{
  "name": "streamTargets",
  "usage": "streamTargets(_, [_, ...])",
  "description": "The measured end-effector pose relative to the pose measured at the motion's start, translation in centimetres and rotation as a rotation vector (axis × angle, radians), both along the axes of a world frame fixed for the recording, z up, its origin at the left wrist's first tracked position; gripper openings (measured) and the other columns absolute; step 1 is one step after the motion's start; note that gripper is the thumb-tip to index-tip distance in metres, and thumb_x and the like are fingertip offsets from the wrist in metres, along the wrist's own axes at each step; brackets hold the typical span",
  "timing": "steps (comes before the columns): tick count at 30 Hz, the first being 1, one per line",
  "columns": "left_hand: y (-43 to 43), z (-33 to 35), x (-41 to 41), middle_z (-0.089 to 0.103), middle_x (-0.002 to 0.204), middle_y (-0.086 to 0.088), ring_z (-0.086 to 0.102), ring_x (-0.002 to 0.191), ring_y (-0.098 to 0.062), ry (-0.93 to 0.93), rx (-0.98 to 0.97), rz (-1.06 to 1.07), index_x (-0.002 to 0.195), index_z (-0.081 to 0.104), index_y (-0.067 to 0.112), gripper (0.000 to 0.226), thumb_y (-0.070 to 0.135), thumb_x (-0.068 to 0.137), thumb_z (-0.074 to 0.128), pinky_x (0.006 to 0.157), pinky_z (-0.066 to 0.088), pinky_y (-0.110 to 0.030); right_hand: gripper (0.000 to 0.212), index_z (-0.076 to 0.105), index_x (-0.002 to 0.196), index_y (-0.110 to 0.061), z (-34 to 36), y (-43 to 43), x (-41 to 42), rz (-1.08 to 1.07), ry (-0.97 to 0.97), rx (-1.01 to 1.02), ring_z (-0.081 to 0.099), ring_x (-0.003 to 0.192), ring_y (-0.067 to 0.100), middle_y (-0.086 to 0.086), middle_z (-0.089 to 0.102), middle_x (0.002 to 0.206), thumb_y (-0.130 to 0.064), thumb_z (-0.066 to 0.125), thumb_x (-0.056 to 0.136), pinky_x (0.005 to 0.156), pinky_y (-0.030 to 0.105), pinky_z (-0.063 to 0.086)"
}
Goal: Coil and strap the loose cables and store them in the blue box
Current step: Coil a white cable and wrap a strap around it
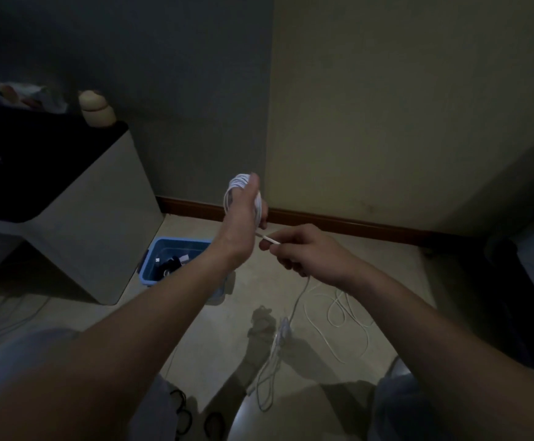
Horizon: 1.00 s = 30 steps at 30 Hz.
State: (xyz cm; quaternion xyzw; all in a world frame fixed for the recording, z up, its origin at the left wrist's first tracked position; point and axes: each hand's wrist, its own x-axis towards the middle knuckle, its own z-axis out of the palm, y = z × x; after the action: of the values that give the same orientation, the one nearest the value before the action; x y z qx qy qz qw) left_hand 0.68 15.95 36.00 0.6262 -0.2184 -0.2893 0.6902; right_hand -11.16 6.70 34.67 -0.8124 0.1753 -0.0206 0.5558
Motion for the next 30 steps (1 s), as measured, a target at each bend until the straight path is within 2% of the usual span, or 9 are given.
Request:
streamTargets(3, [0.1, -0.6, -0.2, 0.047, 0.075, -0.008, 0.043, 0.07, -0.025, -0.214, 0.179, -0.151, 0.091, 0.047, 0.017, 0.049, 0.064, 0.09, 0.034, 0.075, 0.04, -0.048, 0.024, 0.068, 0.085, 0.001, 0.5, -0.2, -0.2, -0.066, -0.05, 0.043, 0.046, 0.051, 0.012, -0.003, 0.056, 0.056, -0.019, 0.063, 0.095, 0.051, 0.026, 0.037])
streamTargets(6, [0.1, -1.7, -0.1, 0.056, 0.098, -0.005, 0.057, 0.08, -0.026, -0.788, 0.459, -0.215, 0.107, 0.044, 0.024, 0.04, 0.054, 0.097, 0.02, 0.072, 0.048, -0.046, 0.021, 0.066, 0.075, 0.0, 0.9, -0.5, -0.4, -0.128, -0.092, 0.089, 0.051, 0.051, 0.014, 0.007, 0.055, 0.058, -0.008, 0.059, 0.094, 0.057, 0.028, 0.043])
streamTargets(9, [0.2, -2.0, 0.0, 0.049, 0.075, 0.009, 0.047, 0.063, -0.004, -0.954, 0.484, -0.208, 0.097, 0.041, 0.027, 0.06, 0.074, 0.088, 0.005, 0.055, 0.03, -0.031, 0.027, 0.064, 0.068, -0.008, 1.2, -0.7, -0.6, -0.146, -0.085, 0.107, 0.044, 0.049, 0.012, 0.01, 0.048, 0.06, -0.011, 0.055, 0.093, 0.05, 0.024, 0.035])
streamTargets(13, [0.5, -1.8, 1.1, 0.052, 0.082, 0.006, 0.051, 0.075, -0.016, -1.233, 0.628, -0.3, 0.103, 0.058, 0.023, 0.098, 0.08, 0.078, -0.017, 0.062, 0.034, -0.038, 0.023, 0.065, 0.062, -0.016, 1.4, -1.5, -0.8, -0.1, -0.048, 0.004, 0.038, 0.047, 0.005, -0.007, 0.045, 0.051, -0.024, 0.061, 0.083, 0.046, 0.017, 0.031])
streamTargets(17, [0.6, -1.5, 1.5, 0.059, 0.068, 0.007, 0.057, 0.068, -0.012, -1.099, 0.674, -0.41, 0.076, 0.064, 0.025, 0.084, 0.088, 0.076, 0.009, 0.062, 0.041, -0.036, 0.018, 0.072, 0.068, -0.024, 1.1, -2.6, -1.0, -0.061, -0.002, -0.152, 0.049, 0.061, 0.008, -0.005, 0.055, 0.064, -0.025, 0.071, 0.086, 0.061, 0.029, 0.04])
streamTargets(20, [0.7, -1.3, 1.6, 0.064, 0.065, 0.004, 0.058, 0.064, -0.01, -0.898, 0.675, -0.473, 0.071, 0.069, 0.022, 0.079, 0.087, 0.075, 0.025, 0.061, 0.041, -0.032, 0.031, 0.058, 0.06, -0.017, 1.0, -3.1, -1.0, -0.031, 0.028, -0.292, 0.04, 0.053, 0.004, -0.012, 0.043, 0.055, -0.027, 0.074, 0.085, 0.053, 0.021, 0.031])
streamTargets(24, [0.6, -1.1, 1.5, 0.062, 0.063, -0.006, 0.049, 0.053, -0.015, -0.648, 0.578, -0.56, 0.063, 0.064, 0.018, 0.061, 0.064, 0.096, 0.043, 0.061, 0.04, -0.032, 0.042, 0.043, 0.056, -0.019, 0.8, -4.2, -1.2, -0.061, 0.094, -0.453, 0.033, 0.047, 0.006, -0.011, 0.035, 0.051, -0.028, 0.072, 0.085, 0.051, 0.03, 0.027])
streamTargets(27, [1.0, -0.6, 1.3, 0.041, 0.049, 0.0, 0.032, 0.042, -0.014, -0.426, 0.478, -0.638, 0.055, 0.057, 0.022, 0.06, 0.059, 0.1, 0.041, 0.046, 0.028, -0.025, 0.045, 0.041, 0.057, -0.021, 0.6, -5.0, -1.5, -0.079, 0.059, -0.376, 0.033, 0.049, 0.007, -0.013, 0.033, 0.049, -0.032, 0.071, 0.088, 0.053, 0.03, 0.027])
streamTargets(30, [1.1, -0.2, 1.4, 0.033, 0.048, 0.0, 0.025, 0.042, -0.015, -0.294, 0.413, -0.625, 0.06, 0.054, 0.019, 0.06, 0.058, 0.102, 0.037, 0.044, 0.023, -0.022, 0.046, 0.041, 0.057, -0.023, 0.4, -5.6, -1.7, -0.114, -0.01, -0.224, 0.035, 0.056, 0.012, -0.01, 0.034, 0.054, -0.035, 0.07, 0.091, 0.059, 0.031, 0.031])
